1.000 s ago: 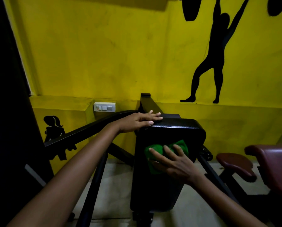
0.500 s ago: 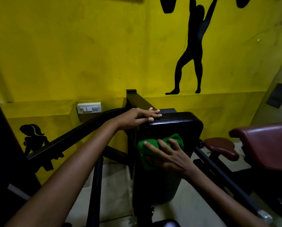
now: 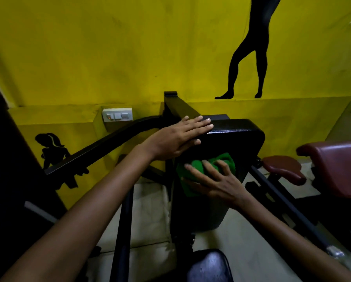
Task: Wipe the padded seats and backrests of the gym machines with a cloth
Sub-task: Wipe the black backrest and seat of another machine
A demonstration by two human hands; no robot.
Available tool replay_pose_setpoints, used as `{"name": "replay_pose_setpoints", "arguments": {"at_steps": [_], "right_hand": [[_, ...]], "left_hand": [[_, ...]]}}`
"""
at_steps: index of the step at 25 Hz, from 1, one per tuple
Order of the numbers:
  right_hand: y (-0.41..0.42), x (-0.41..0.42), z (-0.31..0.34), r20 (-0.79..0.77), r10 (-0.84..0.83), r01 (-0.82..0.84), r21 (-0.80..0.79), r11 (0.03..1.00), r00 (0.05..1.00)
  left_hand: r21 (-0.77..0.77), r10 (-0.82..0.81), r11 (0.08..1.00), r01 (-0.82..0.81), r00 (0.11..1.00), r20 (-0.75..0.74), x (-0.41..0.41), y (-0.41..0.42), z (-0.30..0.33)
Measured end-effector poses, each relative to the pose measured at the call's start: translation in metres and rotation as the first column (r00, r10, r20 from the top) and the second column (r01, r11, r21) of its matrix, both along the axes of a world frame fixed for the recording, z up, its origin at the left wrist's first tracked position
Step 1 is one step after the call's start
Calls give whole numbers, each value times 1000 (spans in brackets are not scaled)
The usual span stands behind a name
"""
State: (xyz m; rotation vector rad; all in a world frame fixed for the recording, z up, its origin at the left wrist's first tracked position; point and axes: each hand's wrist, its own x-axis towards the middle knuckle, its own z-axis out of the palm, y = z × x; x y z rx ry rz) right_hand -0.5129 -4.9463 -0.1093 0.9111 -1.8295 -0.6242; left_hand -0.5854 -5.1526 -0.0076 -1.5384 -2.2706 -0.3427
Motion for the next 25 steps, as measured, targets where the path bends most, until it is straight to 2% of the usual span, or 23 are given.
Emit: {"name": "replay_pose_setpoints", "arguments": {"at_steps": [2,5,10,13,15,16,18,21,23,25], "right_hand": [[-3,-6,1,-53,28,-33,-98,995,998],[1,-13,-24,-105,37,-39,-23,999,994],[15,-12,-50,49,81,-88,171,981,996],[15,-12,-24,52,101,-105,80,991,994],[14,-10,-15,27,87,-86,-23,996,996],[14,-9,-20,35,98,-97,-23,995,995],[13,-7,-38,126,128,-137,70,988,984],[16,-5,-51,286,83,-151,223,963,954],[14,-5,-40,255,108,-162,202,966,961],[7,-9,-27,146,169,-177,42,983,975]], "left_hand": [[-22,10,1000,-13,993,-122,-1,2,-4],[-43,31,998,-41,976,-216,2,2,-5],[-59,109,989,-132,949,-296,14,6,-8],[-98,142,977,-191,917,-373,22,9,-12],[-95,177,969,-229,907,-382,29,11,-12],[-95,192,965,-244,905,-380,31,12,-11],[-95,219,957,-273,900,-377,35,13,-10],[-109,256,943,-315,893,-369,40,14,-10],[-111,283,934,-340,892,-352,42,16,-10],[-101,304,930,-354,893,-332,44,17,-11]]}}
